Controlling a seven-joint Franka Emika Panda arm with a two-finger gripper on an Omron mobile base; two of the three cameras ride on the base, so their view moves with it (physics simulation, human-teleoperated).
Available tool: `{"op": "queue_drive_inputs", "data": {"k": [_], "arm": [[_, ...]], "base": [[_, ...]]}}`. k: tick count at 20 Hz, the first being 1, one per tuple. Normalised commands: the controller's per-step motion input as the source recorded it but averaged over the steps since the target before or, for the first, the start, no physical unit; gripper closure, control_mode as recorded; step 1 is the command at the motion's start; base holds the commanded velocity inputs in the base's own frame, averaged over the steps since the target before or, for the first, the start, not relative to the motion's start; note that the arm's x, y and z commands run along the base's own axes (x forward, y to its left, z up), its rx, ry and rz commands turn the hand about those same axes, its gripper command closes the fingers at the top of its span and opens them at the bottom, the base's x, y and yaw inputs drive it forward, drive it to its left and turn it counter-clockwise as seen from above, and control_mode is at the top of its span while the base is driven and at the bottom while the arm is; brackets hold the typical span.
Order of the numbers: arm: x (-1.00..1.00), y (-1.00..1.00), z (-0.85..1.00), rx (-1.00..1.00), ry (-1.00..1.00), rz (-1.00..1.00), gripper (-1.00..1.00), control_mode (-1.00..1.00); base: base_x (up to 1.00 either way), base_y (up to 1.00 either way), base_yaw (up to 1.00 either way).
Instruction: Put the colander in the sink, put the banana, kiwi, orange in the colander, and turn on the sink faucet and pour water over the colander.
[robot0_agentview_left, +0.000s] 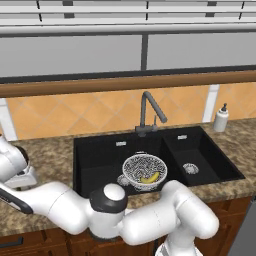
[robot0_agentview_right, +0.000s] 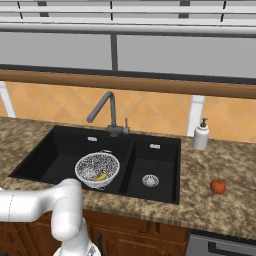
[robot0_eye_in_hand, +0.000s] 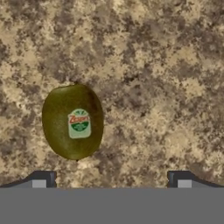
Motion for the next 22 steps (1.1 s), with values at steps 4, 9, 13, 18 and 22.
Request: {"op": "queue_drive_inputs", "data": {"k": [4,9,13,18,22], "arm": [[0.0,-0.16,-0.03,0.0,-0.03,0.0,-1.0,-1.0],[0.0,-0.01,-0.19,0.0,-0.07,0.0,-1.0,-1.0],[0.01,0.0,-0.21,0.0,-0.1,0.0,-1.0,-1.0],[0.01,0.0,-0.02,0.01,-0.01,0.0,-1.0,-1.0],[0.0,0.0,-0.03,0.0,-0.11,0.0,-1.0,-1.0]], "base": [[0.0,0.0,0.0],[0.0,0.0,0.0],[0.0,0.0,0.0],[0.0,0.0,0.0],[0.0,0.0,0.0]]}}
